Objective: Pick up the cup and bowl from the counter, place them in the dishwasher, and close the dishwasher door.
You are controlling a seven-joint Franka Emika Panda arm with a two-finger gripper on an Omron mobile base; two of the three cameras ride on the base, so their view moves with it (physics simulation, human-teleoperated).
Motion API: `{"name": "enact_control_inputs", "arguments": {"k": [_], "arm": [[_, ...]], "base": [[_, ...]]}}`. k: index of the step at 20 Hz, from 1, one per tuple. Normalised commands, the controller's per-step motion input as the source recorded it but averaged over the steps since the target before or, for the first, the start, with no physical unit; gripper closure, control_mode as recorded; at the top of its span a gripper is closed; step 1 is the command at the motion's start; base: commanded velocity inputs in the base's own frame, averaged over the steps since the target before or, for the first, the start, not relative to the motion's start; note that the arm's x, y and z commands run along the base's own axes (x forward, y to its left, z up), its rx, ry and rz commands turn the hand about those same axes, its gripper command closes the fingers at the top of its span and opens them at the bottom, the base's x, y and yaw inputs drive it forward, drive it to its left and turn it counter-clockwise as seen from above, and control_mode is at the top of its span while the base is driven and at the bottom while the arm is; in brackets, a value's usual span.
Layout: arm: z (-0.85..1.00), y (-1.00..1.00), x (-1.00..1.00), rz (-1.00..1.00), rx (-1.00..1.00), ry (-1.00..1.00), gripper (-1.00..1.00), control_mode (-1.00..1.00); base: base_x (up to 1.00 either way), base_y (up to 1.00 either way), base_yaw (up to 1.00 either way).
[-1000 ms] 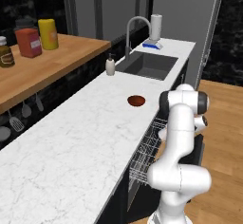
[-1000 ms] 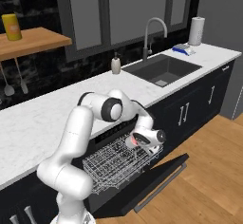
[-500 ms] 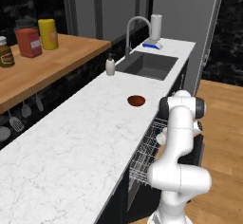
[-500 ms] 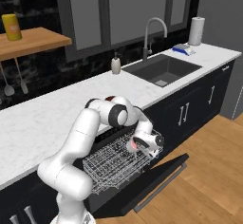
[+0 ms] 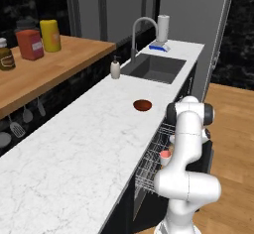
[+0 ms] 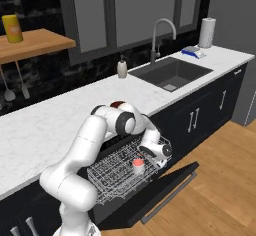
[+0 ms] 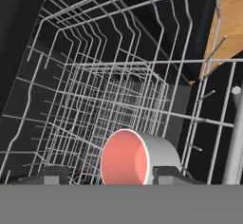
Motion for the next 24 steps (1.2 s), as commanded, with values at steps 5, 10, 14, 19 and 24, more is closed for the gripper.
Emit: {"name": "enact_control_inputs", "arguments": {"k": [5, 10, 14, 19, 24], "arm": [[0.66, -0.01, -0.21, 0.00, 0.03, -0.04, -1.00, -1.00], [1.00, -0.14, -0.27, 0.00, 0.13, -0.03, -1.00, -1.00], [1.00, -0.19, -0.09, 0.00, 0.19, 0.01, -1.00, -1.00], [1.00, -0.11, -0.06, 0.04, 0.18, 0.07, -1.00, -1.00], [1.00, 0.18, -0.08, 0.02, 0.05, 0.01, -1.00, -1.00]], "base": [[0.00, 0.00, 0.00], [0.00, 0.00, 0.00], [0.00, 0.00, 0.00], [0.00, 0.00, 0.00], [0.00, 0.00, 0.00]]}}
